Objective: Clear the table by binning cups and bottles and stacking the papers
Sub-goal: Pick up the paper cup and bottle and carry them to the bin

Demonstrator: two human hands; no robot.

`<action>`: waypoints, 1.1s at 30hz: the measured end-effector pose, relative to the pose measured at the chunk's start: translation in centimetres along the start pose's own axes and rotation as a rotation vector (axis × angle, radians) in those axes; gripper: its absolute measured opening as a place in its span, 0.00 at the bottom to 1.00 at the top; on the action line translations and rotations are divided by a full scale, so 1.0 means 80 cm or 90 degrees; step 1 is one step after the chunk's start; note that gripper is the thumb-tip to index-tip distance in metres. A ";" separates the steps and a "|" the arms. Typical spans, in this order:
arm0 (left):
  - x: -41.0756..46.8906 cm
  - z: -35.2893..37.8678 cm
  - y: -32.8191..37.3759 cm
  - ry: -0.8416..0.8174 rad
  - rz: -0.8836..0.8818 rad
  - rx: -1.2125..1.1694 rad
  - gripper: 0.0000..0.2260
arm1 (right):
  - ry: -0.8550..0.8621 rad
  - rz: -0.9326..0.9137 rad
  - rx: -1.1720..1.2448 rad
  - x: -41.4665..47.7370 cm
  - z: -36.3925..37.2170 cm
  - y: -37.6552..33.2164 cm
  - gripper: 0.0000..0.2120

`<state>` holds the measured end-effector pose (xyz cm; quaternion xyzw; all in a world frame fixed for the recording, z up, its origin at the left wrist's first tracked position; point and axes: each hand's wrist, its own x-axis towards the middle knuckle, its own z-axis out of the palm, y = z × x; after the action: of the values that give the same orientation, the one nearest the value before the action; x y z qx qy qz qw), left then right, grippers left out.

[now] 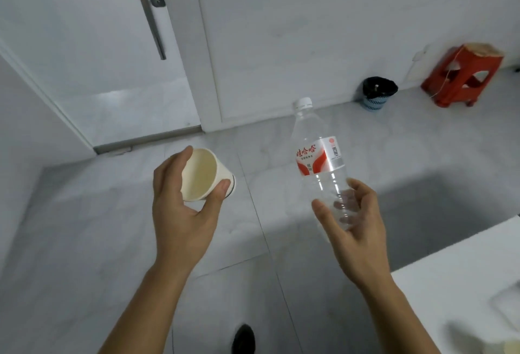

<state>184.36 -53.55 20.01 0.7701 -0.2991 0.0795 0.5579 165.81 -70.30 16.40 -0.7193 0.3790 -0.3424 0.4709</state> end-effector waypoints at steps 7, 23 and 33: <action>0.233 0.232 0.008 -0.183 0.073 -0.102 0.29 | 0.188 0.054 -0.047 0.192 -0.030 0.007 0.35; 0.609 0.715 0.017 -0.277 0.171 -0.120 0.31 | 0.315 0.120 -0.004 0.778 -0.067 0.122 0.35; 0.835 1.024 -0.058 -0.285 0.097 -0.176 0.30 | 0.296 0.151 -0.065 1.140 -0.072 0.232 0.35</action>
<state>223.60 -151.74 16.84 0.6605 -0.4799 -0.0926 0.5699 200.43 -156.85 13.23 -0.5947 0.5757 -0.4213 0.3707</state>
